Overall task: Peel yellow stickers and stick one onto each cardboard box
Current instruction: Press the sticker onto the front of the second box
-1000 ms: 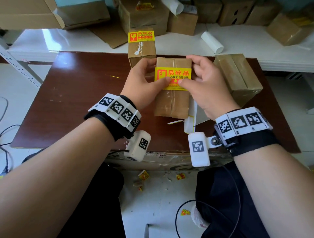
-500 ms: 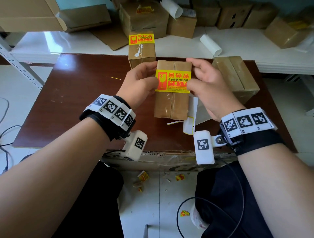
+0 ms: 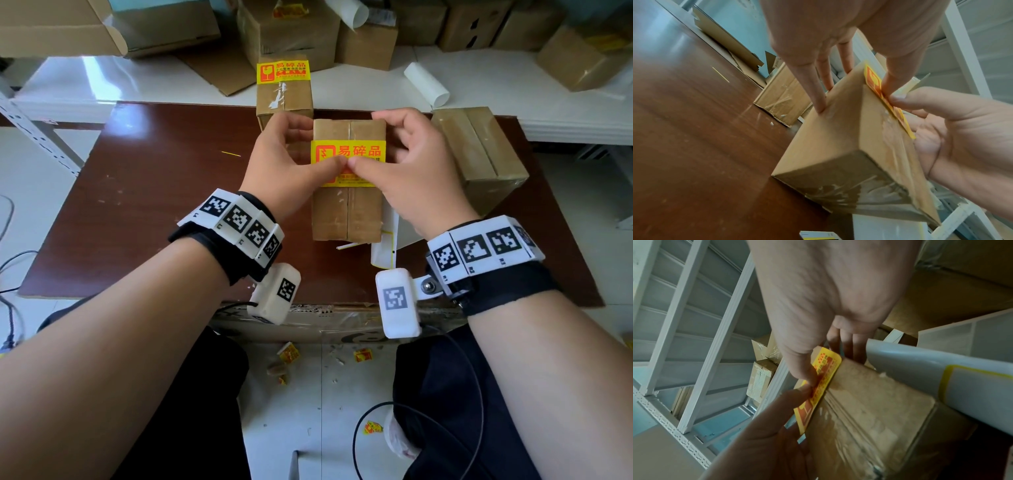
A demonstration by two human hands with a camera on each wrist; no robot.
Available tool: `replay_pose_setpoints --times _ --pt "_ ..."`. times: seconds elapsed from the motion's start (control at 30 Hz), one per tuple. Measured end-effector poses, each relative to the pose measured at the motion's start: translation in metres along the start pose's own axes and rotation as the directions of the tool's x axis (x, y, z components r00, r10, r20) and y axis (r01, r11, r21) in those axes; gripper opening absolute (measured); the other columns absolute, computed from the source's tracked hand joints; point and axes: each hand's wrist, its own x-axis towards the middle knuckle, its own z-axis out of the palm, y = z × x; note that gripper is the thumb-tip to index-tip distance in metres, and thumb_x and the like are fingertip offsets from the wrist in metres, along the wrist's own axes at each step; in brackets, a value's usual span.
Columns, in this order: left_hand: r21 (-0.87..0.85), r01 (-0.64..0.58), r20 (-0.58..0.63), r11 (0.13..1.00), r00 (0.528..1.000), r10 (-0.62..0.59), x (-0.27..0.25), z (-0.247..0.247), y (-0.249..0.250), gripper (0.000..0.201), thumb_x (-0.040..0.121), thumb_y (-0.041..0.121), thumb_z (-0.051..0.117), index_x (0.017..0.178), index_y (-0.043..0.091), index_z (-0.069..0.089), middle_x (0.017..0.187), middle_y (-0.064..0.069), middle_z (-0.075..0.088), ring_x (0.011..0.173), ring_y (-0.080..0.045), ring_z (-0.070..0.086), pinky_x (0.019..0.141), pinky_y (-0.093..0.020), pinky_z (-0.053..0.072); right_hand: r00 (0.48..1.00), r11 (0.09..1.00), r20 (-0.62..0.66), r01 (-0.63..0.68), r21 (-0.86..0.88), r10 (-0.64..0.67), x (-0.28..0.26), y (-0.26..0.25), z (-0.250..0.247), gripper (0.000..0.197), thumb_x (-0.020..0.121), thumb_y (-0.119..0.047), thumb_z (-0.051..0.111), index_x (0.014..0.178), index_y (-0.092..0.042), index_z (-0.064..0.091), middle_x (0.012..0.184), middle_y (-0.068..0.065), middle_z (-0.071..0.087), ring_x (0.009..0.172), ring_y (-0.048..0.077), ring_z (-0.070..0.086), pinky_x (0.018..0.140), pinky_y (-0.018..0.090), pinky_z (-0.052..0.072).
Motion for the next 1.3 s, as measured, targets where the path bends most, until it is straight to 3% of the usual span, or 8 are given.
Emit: replay_pose_setpoints --times 0.2,0.4,0.67,0.77,0.9,1.1,1.17,1.3 --pt "-0.073 0.042 -0.024 0.996 0.999 -0.044 0.002 -0.002 -0.002 0.035 0.084 0.016 0.088 0.115 0.010 0.072 0.114 -0.006 0.075 0.099 -0.018 0.077 0.078 -0.030 0.065 0.999 0.995 -0.004 -0.038 0.088 0.039 0.003 0.002 -0.005 0.056 0.089 -0.003 0.082 0.141 -0.016 0.065 0.129 0.000 0.075 0.113 0.010 0.077 0.097 0.038 0.065" --pt "-0.177 0.100 -0.007 0.979 0.995 -0.103 0.001 -0.002 -0.001 0.031 0.091 0.012 0.081 0.121 0.011 0.076 0.114 -0.009 0.078 0.100 -0.021 0.079 0.085 -0.039 0.066 0.999 0.990 -0.002 -0.037 0.138 0.038 0.006 0.006 -0.008 0.055 0.093 -0.001 0.079 0.145 -0.012 0.065 0.133 0.001 0.075 0.118 0.010 0.075 0.102 0.035 0.063" --pt "-0.248 0.114 -0.019 0.962 0.992 -0.123 0.001 0.000 0.000 0.027 0.101 0.009 0.067 0.127 0.005 0.075 0.108 -0.004 0.080 0.095 -0.006 0.078 0.081 -0.018 0.059 0.997 0.986 -0.013 -0.074 0.152 0.076 0.011 0.011 -0.009 0.056 0.084 -0.022 0.076 0.140 -0.026 0.071 0.137 -0.005 0.075 0.132 0.013 0.068 0.112 0.048 0.057" --pt "-0.235 0.088 -0.052 0.968 0.993 -0.103 0.005 -0.001 -0.003 0.024 0.103 0.012 0.063 0.120 0.006 0.079 0.108 -0.003 0.082 0.108 -0.013 0.076 0.099 -0.031 0.059 0.996 0.981 -0.015 -0.087 0.171 0.091 0.013 0.012 -0.010 0.053 0.086 -0.019 0.072 0.139 -0.023 0.071 0.133 -0.005 0.078 0.128 0.014 0.071 0.112 0.049 0.057" --pt "-0.254 0.124 -0.039 0.959 0.990 -0.138 0.006 -0.002 0.000 0.025 0.104 0.012 0.058 0.111 0.008 0.081 0.101 -0.006 0.082 0.103 -0.023 0.078 0.094 -0.039 0.059 0.995 0.977 -0.014 -0.098 0.192 0.102 0.013 0.012 -0.009 0.052 0.088 -0.015 0.068 0.140 -0.020 0.071 0.130 -0.003 0.079 0.125 0.014 0.073 0.112 0.050 0.057" --pt "-0.165 0.088 -0.028 0.982 0.995 -0.093 0.002 -0.002 -0.001 0.021 0.089 0.036 0.078 0.098 0.017 0.077 0.099 -0.009 0.078 0.094 -0.024 0.074 0.091 -0.049 0.062 0.991 0.972 -0.063 -0.106 0.210 0.122 0.009 0.003 -0.010 0.029 0.093 -0.025 0.064 0.115 -0.029 0.084 0.121 -0.001 0.081 0.118 0.020 0.076 0.105 0.051 0.061" --pt "-0.124 0.049 -0.003 0.991 0.999 -0.050 -0.001 0.001 -0.001 0.040 0.085 0.035 0.086 0.114 0.010 0.073 0.110 -0.006 0.079 0.104 -0.021 0.077 0.095 -0.047 0.063 0.995 0.977 -0.031 -0.088 0.192 0.096 0.006 0.001 -0.006 0.041 0.091 -0.033 0.077 0.130 -0.021 0.076 0.125 0.000 0.080 0.119 0.014 0.075 0.107 0.043 0.060" --pt "-0.035 -0.007 0.002 0.999 1.000 0.007 -0.002 0.004 -0.003 0.052 0.080 0.026 0.091 0.122 0.007 0.066 0.115 0.000 0.077 0.102 -0.011 0.076 0.092 -0.040 0.064 0.998 0.994 0.045 -0.039 0.101 0.034 0.002 0.004 -0.001 0.066 0.086 -0.013 0.084 0.145 -0.011 0.056 0.135 0.003 0.071 0.119 0.009 0.074 0.101 0.032 0.062"
